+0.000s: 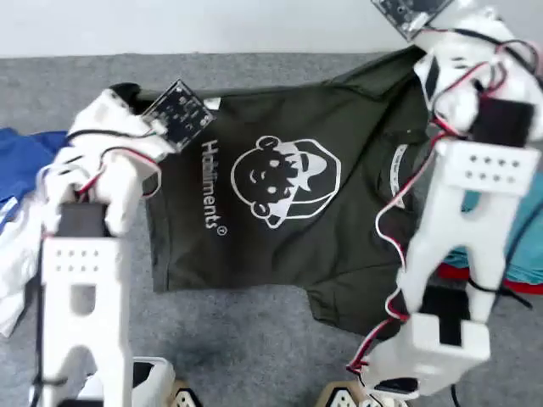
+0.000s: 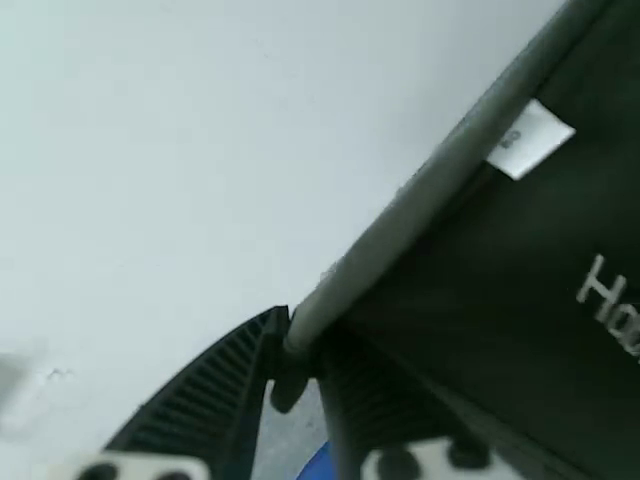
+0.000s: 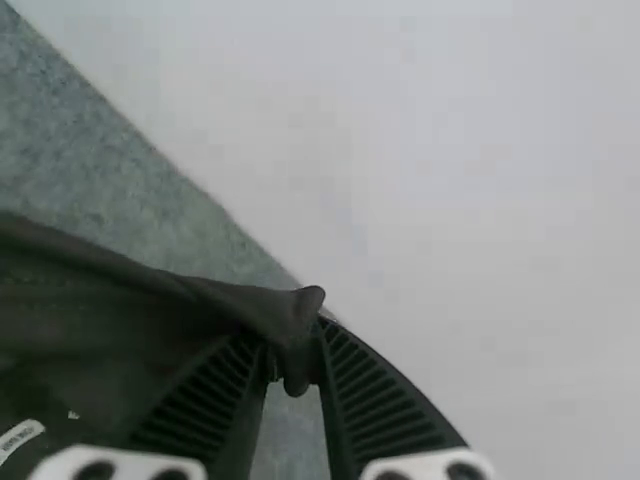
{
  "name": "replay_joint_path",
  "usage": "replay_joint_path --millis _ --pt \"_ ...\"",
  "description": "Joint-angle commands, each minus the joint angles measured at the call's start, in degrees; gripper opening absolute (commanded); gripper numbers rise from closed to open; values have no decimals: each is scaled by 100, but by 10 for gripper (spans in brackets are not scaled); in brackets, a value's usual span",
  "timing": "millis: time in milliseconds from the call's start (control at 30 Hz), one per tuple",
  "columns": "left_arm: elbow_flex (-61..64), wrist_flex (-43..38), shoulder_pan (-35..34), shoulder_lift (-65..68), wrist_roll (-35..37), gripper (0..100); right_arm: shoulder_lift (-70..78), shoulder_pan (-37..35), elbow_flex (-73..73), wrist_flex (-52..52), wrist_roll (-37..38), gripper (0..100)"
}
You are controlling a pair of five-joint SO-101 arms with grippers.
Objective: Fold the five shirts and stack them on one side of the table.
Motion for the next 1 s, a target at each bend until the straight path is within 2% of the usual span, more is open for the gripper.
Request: replay_joint_path --millis 0,133,500,600,800,967 --pt "-145 -791 -132 756 -79 14 382 -31 -26 -611 35 10" --pt "-866 -1169 -237 1925 -79 14 919 -40 -26 -1349 35 10" --pt "-3670 -1196 -352 4492 -79 14 1938 -347 -35 -3495 62 10" --pt "-4207 -1196 -352 4818 -158 14 2132 -374 -35 -3600 70 10" --pt "-4400 -1187 -352 5099 -1591 14 2466 -338 -35 -3600 70 10" --pt "-4391 -1134 -325 5116 -1653 14 2510 -330 -35 -3582 70 10"
